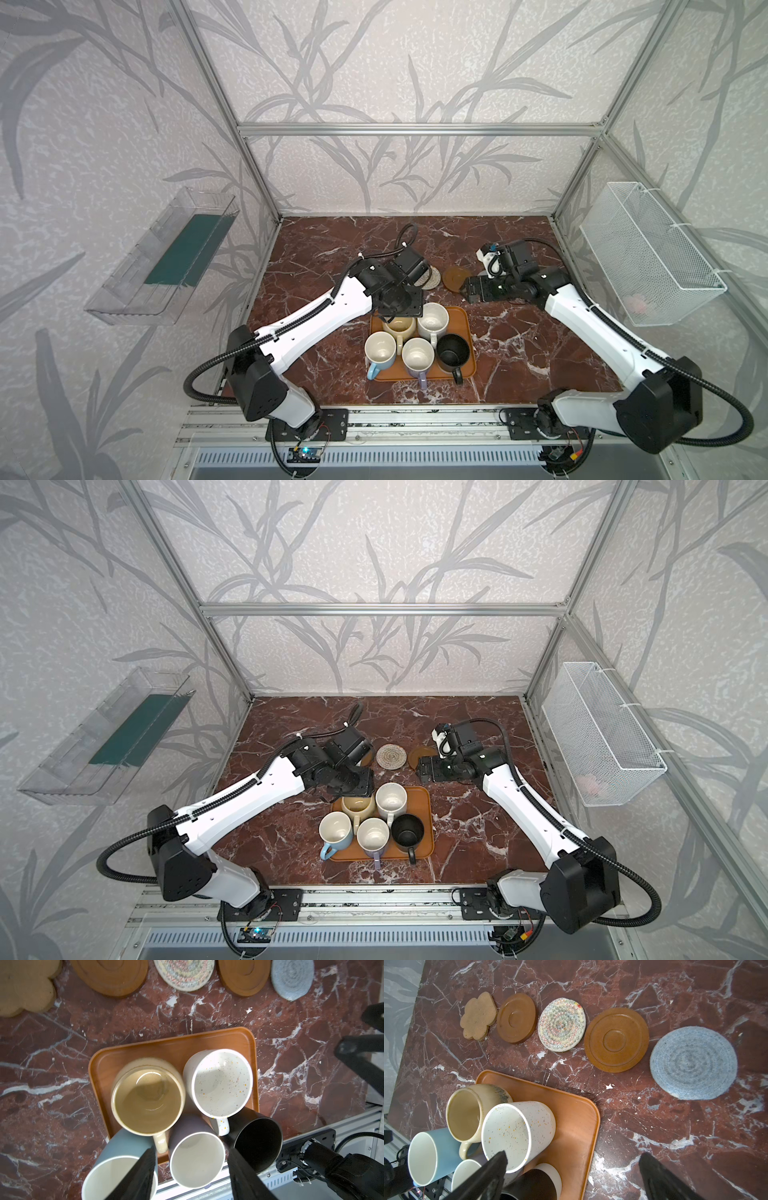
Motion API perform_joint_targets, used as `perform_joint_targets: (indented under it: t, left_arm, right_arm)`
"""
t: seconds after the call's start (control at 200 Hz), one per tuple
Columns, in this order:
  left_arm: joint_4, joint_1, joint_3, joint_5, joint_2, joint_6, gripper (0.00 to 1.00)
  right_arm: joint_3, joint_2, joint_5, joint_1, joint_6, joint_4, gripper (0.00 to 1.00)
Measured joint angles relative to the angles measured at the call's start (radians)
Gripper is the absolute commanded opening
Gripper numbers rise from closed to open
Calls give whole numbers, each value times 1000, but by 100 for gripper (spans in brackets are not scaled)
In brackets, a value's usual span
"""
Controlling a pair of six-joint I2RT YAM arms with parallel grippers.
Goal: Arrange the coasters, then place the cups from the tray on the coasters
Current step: 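Raise the left gripper over the cream glazed mug while right gripper lifts away, then lower the left gripper onto the cream glazed mug's handle on the tray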
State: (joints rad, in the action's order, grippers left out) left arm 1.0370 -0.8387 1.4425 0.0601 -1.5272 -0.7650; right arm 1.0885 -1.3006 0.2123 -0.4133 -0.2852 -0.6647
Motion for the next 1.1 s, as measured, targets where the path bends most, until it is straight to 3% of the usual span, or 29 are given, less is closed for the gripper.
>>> perform_joint_targets:
  t: [0.555, 1.1]
  left_arm:
    - [82, -73, -5, -34, -133, -84, 35]
    - [77, -77, -47, -56, -168, -95, 34]
  right_arm:
    - [-61, 16, 5, -6, 2, 10, 98]
    - [-78, 28, -21, -6, 6, 16, 98]
